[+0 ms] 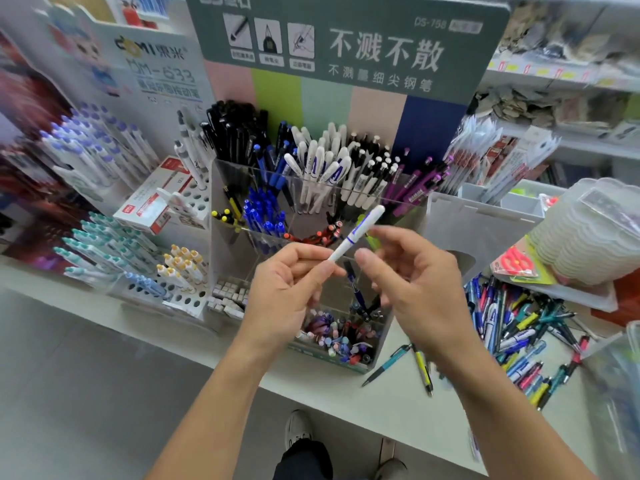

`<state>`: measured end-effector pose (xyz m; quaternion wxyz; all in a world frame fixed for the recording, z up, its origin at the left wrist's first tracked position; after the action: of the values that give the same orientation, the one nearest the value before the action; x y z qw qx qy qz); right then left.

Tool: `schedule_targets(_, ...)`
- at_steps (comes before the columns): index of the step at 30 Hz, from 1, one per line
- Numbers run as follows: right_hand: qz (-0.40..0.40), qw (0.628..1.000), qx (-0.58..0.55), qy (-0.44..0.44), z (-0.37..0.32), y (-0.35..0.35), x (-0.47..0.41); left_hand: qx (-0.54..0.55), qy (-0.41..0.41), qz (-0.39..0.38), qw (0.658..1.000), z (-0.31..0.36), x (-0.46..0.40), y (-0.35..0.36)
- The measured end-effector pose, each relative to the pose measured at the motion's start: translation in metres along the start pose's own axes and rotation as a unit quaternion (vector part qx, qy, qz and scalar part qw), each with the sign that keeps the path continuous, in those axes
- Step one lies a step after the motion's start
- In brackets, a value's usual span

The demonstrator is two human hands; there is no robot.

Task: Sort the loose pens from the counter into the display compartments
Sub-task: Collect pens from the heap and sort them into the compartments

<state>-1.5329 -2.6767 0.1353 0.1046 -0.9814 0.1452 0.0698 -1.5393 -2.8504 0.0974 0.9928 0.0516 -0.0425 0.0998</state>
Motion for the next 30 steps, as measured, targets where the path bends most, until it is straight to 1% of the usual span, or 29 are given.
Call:
schedule_targets(1, -0.015, 0.998, -0.052, 0.033, -0.012, 0.006, -0.012, -0.006, 0.026, -0.012, 1.0, 0.015, -0.004, 0.003)
schedule_targets(2, -0.021, 0.995, -0.084, 0.044, -0.023, 0.011, -0.023, -0.007, 0.047, -0.02, 0.999, 0.028, -0.009, 0.006)
schedule_targets(4, -0.022, 0.995, -0.098, 0.004, -0.047, 0.018, -0.043, -0.003, 0.078, -0.017, 0.997, 0.049, -0.021, 0.006)
schedule_targets(6, 0.006, 0.993, -0.089, -0.078, -0.068, 0.015, -0.056, -0.045, 0.118, 0.019, 0.992, 0.06, -0.034, -0.002)
schedule_targets(8, 0.065, 0.982, -0.02, -0.178, -0.086, 0.007, -0.07, -0.108, 0.152, 0.079, 0.979, 0.064, -0.047, -0.015)
schedule_targets(9, 0.088, 0.972, 0.034, -0.217, -0.091, 0.006, -0.078, -0.124, 0.152, 0.101, 0.975, 0.064, -0.053, -0.021)
schedule_targets(10, 0.095, 0.963, 0.085, -0.237, -0.092, 0.01, -0.086, -0.13, 0.146, 0.11, 0.975, 0.064, -0.057, -0.024)
schedule_targets(12, 0.068, 0.955, 0.161, -0.238, -0.087, 0.028, -0.1, -0.158, 0.14, 0.099, 0.972, 0.061, -0.066, -0.021)
schedule_targets(15, 0.027, 0.943, 0.228, -0.24, -0.075, 0.056, -0.11, -0.22, 0.175, 0.082, 0.956, 0.061, -0.077, -0.008)
schedule_targets(17, 0.031, 0.942, 0.233, -0.24, -0.071, 0.065, -0.114, -0.228, 0.194, 0.077, 0.951, 0.06, -0.082, -0.001)
schedule_targets(19, 0.064, 0.931, 0.248, -0.261, -0.068, 0.068, -0.117, -0.227, 0.194, 0.08, 0.951, 0.056, -0.087, 0.002)
schedule_targets(22, 0.09, 0.898, 0.32, -0.289, -0.06, 0.075, -0.11, -0.242, 0.203, 0.052, 0.947, 0.055, -0.091, 0.007)
schedule_targets(25, 0.063, 0.843, 0.411, -0.341, -0.054, 0.089, -0.089, -0.282, 0.24, 0.007, 0.929, 0.055, -0.098, 0.011)
schedule_targets(26, 0.047, 0.841, 0.417, -0.342, -0.054, 0.092, -0.085, -0.292, 0.262, 0.0, 0.92, 0.057, -0.101, 0.012)
schedule_targets(27, 0.032, 0.853, 0.401, -0.332, -0.056, 0.094, -0.083, -0.296, 0.281, -0.006, 0.913, 0.058, -0.105, 0.011)
schedule_targets(29, 0.014, 0.893, 0.324, -0.311, -0.065, 0.097, -0.087, -0.29, 0.291, -0.009, 0.912, 0.061, -0.108, 0.008)
schedule_targets(30, 0.012, 0.908, 0.292, -0.301, -0.069, 0.097, -0.09, -0.287, 0.288, -0.003, 0.913, 0.062, -0.107, 0.005)
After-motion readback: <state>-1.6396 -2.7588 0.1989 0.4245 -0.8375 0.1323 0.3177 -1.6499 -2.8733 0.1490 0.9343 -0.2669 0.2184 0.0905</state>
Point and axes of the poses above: each hand's wrist, its own x-axis away from the middle knuckle, its own y-axis out of the palm, z = x × y, the point moved 6 cm from there along -x, towards the middle knuckle, and after that the axes turned 13 degrees about z, right-handed, at the moved point
